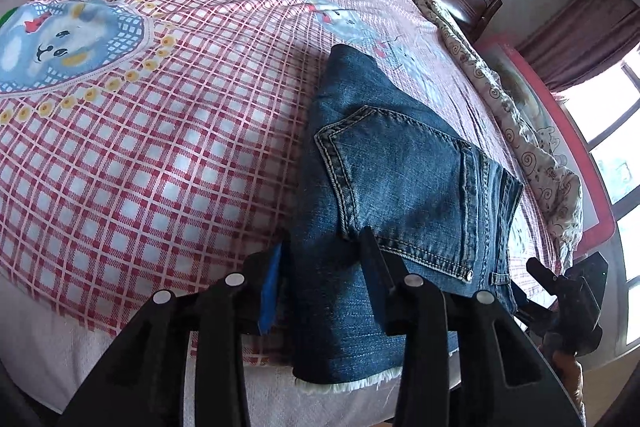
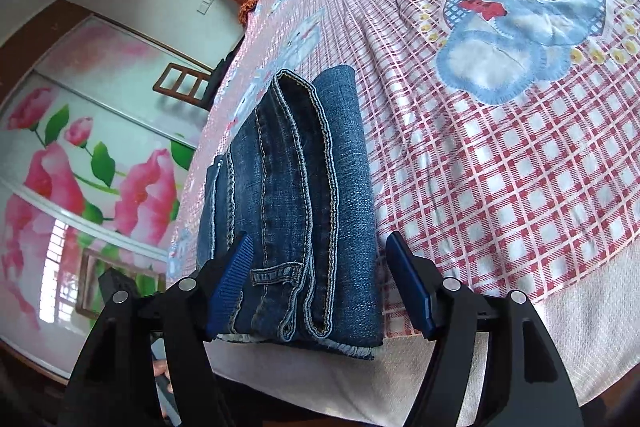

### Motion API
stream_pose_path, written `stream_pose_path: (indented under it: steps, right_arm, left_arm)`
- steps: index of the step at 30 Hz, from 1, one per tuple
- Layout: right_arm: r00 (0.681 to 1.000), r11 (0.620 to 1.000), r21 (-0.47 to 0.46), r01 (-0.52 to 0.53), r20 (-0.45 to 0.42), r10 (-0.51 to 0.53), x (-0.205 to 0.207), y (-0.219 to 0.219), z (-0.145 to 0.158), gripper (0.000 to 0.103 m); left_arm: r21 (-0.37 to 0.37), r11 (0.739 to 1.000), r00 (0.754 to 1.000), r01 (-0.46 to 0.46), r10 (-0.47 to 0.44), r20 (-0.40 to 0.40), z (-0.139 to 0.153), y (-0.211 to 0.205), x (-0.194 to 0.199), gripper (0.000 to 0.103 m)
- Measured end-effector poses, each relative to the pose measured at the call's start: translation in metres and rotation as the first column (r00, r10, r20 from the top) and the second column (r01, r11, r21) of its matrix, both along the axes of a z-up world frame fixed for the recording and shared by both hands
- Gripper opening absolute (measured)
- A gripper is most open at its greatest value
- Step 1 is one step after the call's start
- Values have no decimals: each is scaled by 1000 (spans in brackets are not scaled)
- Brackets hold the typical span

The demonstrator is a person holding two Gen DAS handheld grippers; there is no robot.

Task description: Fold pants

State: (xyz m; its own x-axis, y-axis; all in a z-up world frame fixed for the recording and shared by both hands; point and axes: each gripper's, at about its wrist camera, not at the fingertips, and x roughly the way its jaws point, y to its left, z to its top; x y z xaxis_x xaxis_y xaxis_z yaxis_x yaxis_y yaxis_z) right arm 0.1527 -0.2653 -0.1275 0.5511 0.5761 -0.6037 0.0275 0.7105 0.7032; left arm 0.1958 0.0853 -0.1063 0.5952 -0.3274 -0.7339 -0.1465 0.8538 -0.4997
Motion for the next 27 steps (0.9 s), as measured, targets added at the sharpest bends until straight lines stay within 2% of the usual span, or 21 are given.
stream_pose_path:
  steps: [4, 6, 9, 10, 11, 12, 13, 14, 15, 16, 17, 18, 20, 22, 23, 24, 25, 26, 27]
  right_arm:
    - [1000, 999, -48, -15, -5, 15, 12, 12, 5, 68]
    - [999, 989, -142, -48, -2, 49, 17, 27, 12, 73]
    - [994, 928, -355, -108, -7, 113, 20, 58, 20, 73]
    - [991, 901, -414, -126, -8, 135, 19, 65, 20, 70]
    - [987, 872, -469, -143, -6, 158, 18, 71, 20, 59]
    - [986, 869, -472, -150, -3, 168, 18, 71, 20, 41]
    - [988, 879, -457, -140, -5, 155, 17, 64, 20, 31]
    - [990, 900, -415, -133, -7, 143, 18, 55, 22, 22]
    - [991, 920, -370, -129, -4, 137, 18, 45, 23, 21]
    - [988, 907, -396, -144, -5, 155, 16, 45, 23, 20]
    - [981, 866, -466, -178, -18, 192, 17, 51, 22, 20]
    - [980, 864, -470, -184, -22, 197, 17, 53, 21, 20]
    - [987, 916, -369, -158, -43, 153, 21, 39, 15, 20]
    - [993, 962, -250, -111, -53, 101, 20, 24, 4, 20]
    - [995, 970, -222, -101, -46, 93, 18, 21, 3, 20]
    - [996, 980, -179, -82, -38, 76, 16, 16, 0, 25]
    - [997, 992, -109, -58, -52, 53, 17, 7, -4, 26]
    - [998, 1000, -4, -29, -59, 28, 16, -3, -11, 27]
    - [998, 998, 70, -5, -64, 10, 15, -12, -18, 27]
  left_arm:
    - [11, 1000, 1000, 1, -1, 6, -2, 0, -4, 38]
    - [18, 1000, 1000, 1, -1, 7, -2, -2, -4, 38]
    - [30, 1000, 1000, 4, -4, 14, -1, -5, -5, 38]
    - [30, 1000, 1000, 5, -6, 14, -1, -5, -4, 38]
    - [25, 1000, 1000, 8, -8, 12, -1, -5, -3, 39]
    - [22, 1000, 1000, 15, -16, 9, 0, -5, -2, 40]
    - [24, 999, 1000, 26, -26, 3, 2, -4, 0, 40]
    - [34, 999, 999, 37, -37, -2, 4, -4, 2, 51]
    - [50, 997, 999, 53, -53, -6, 9, -6, 4, 79]
    - [72, 995, 998, 66, -66, -8, 15, -9, 5, 96]
    - [93, 993, 997, 71, -72, 16, 22, -12, 4, 101]
    - [116, 989, 994, 93, -100, 51, 29, -16, 2, 101]
    - [147, 980, 984, 136, -151, 94, 39, -23, 3, 101]
    - [108, 981, 982, 161, -170, 86, 38, -22, 11, 101]
    - [67, 983, 982, 171, -175, 67, 34, -19, 18, 101]
    - [20, 987, 987, 157, -157, 40, 28, -13, 24, 101]
    - [-38, 988, 989, 148, -147, 31, 24, -8, 28, 101]
    - [-127, 979, 987, 158, -156, 25, 17, -3, 31, 101]
    - [-237, 955, 984, 177, -179, 14, 8, 0, 35, 101]
